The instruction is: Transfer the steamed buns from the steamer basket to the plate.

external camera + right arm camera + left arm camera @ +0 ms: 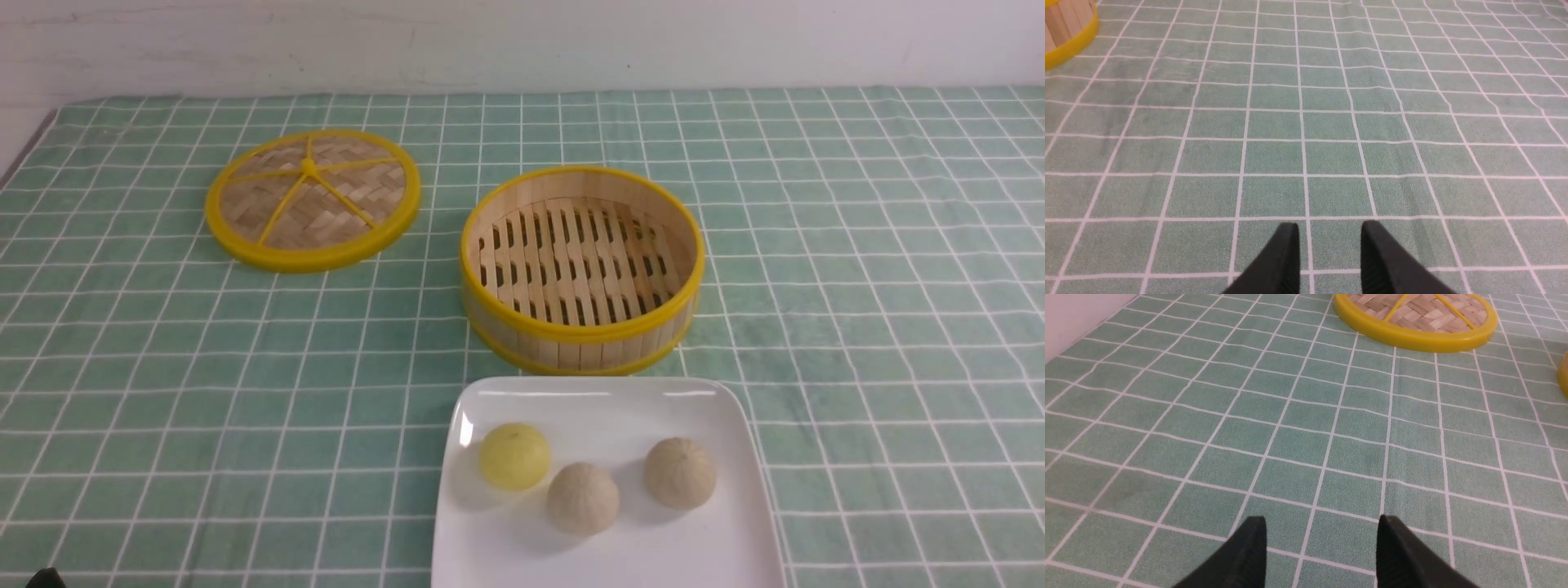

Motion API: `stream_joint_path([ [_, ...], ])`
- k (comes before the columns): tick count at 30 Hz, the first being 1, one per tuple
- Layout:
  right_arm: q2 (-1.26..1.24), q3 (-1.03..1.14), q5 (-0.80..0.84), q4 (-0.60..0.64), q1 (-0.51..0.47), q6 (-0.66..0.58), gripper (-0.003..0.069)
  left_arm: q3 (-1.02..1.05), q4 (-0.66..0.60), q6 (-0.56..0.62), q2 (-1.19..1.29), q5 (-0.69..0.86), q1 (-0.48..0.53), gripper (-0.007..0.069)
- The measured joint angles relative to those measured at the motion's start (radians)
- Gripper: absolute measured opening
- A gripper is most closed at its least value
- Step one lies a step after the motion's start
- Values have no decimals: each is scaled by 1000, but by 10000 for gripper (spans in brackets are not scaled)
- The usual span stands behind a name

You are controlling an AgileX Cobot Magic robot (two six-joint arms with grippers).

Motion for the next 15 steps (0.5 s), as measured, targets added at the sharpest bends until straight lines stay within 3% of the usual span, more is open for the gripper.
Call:
stream_joint_path([
  [15,0,0,-4,69,0,2,240,-1,0,0,0,0,0,386],
])
